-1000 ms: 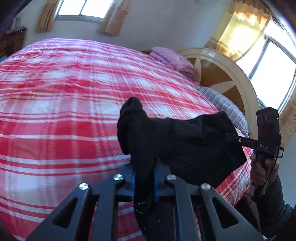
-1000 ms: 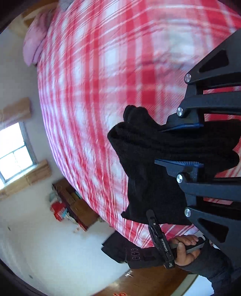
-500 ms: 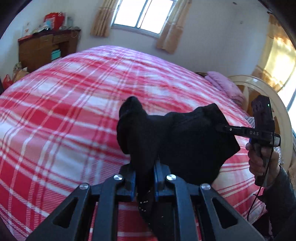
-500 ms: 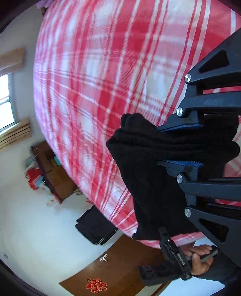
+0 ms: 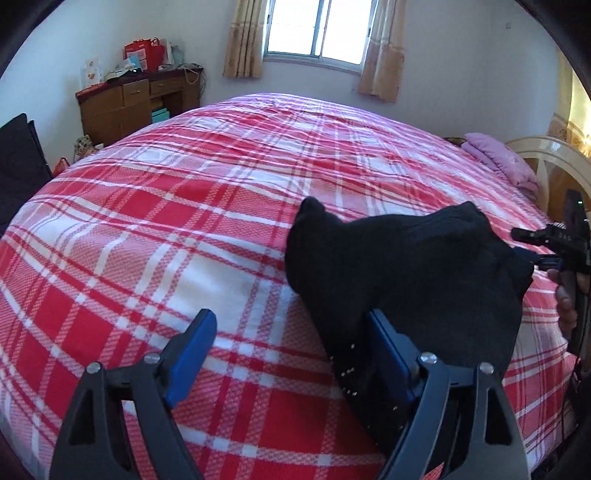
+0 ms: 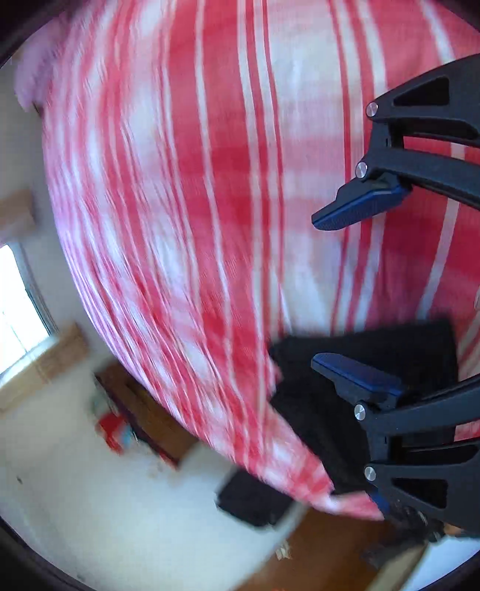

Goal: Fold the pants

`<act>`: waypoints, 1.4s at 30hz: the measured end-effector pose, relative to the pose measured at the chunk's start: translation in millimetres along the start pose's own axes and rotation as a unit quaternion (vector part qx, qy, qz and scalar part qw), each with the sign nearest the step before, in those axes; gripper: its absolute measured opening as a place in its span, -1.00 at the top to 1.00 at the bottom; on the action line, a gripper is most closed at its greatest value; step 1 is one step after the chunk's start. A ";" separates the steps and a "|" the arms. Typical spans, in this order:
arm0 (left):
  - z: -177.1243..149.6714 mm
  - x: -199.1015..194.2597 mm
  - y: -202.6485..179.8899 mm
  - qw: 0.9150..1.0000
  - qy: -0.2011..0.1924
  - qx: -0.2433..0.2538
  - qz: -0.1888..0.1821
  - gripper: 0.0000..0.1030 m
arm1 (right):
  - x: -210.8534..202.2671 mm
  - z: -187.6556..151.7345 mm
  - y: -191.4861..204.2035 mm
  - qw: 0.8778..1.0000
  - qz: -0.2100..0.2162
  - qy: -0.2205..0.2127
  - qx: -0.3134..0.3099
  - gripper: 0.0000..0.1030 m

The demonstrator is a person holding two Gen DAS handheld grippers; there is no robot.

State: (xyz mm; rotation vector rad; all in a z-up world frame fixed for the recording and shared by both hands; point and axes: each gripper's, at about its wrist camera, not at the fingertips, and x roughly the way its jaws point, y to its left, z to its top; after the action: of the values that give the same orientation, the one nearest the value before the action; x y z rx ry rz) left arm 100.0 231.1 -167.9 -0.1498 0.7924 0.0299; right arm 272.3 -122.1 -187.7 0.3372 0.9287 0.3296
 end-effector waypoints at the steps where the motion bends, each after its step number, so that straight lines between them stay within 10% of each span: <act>1: 1.3 -1.5 -0.1 1.000 0.003 -0.001 0.014 -0.72 | -8.5 -1.1 -5.6 1.000 -0.014 -0.006 0.007 -0.37; 10: 30.8 -69.4 -40.7 0.991 -0.077 0.019 0.106 -0.74 | -75.0 -12.4 12.3 0.999 -0.002 -0.045 -0.001 -0.37; 23: 35.5 -150.9 -91.9 0.982 -0.168 0.068 0.053 -0.95 | -191.2 -48.9 148.7 0.967 0.023 -0.143 -0.209 -0.47; 42: 33.8 -156.3 -98.7 0.982 -0.174 0.063 0.045 -0.95 | -203.8 -66.6 167.6 0.955 -0.004 -0.154 -0.255 -0.48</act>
State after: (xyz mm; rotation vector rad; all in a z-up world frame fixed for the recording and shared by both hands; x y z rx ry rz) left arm 22.3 143.0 -21.2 0.0134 0.4491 0.0881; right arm 82.4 -47.1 -8.0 -0.0922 0.5124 0.4799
